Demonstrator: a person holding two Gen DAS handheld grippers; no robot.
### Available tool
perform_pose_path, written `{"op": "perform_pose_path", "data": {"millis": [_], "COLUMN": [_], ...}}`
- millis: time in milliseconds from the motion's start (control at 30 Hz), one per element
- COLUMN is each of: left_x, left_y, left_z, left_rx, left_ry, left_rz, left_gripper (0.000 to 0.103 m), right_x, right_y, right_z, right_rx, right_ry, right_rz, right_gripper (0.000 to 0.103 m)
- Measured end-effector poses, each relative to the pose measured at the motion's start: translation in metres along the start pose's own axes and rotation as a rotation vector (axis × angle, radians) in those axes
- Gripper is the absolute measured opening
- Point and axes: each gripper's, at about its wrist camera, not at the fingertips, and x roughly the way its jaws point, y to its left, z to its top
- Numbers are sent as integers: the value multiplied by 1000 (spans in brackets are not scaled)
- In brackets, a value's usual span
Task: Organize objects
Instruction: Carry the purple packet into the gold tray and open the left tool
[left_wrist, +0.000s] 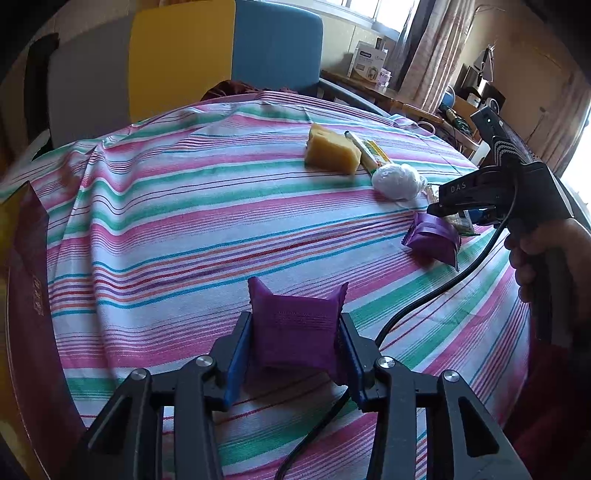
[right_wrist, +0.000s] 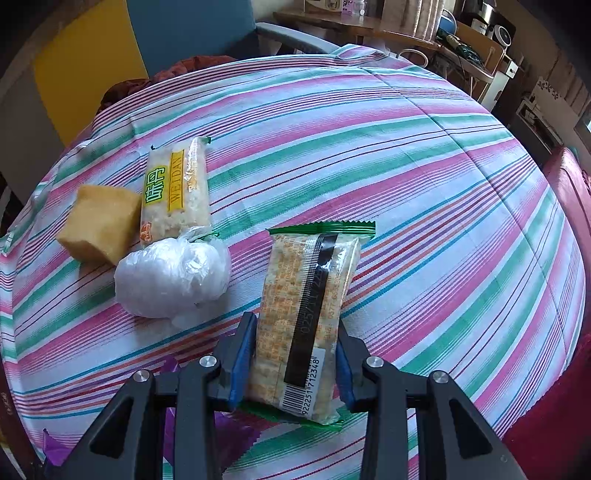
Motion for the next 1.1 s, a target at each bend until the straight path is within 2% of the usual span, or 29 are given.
{"op": "perform_pose_path", "data": {"millis": [233, 433, 600, 700, 767, 867, 967, 1100], "left_x": [-5, -22, -66, -102, -122, -140, -139, -125], "left_y": [-2, -1, 14, 39, 63, 102, 144, 191], "left_z": [0, 6, 18, 25, 24, 13, -3, -26], "left_rx": [21, 17, -33, -85, -122, -161, -197, -266], "left_ry": [-10, -48, -109, -157, -168, -161, -114, -36], "left_rz": [6, -11, -38, -28, -6, 78, 176, 260], "left_gripper": [41, 41, 41, 41, 41, 41, 41, 41], "right_x": [-2, -6, -8, -8, -8, -4, -5, 0], "right_y": [0, 0, 0, 0, 0, -6, -6, 2], "right_z": [-1, -7, -10, -9, -9, -3, -5, -2], "right_rx": [-16, -22, -24, -26, -27, -34, -39, -41], "right_ry": [-6, -8, -9, -10, -10, -10, -9, -8], "right_rz": [-8, -11, -14, -15, -16, -21, -23, -23], "right_gripper": [38, 38, 38, 38, 38, 38, 38, 38]}}
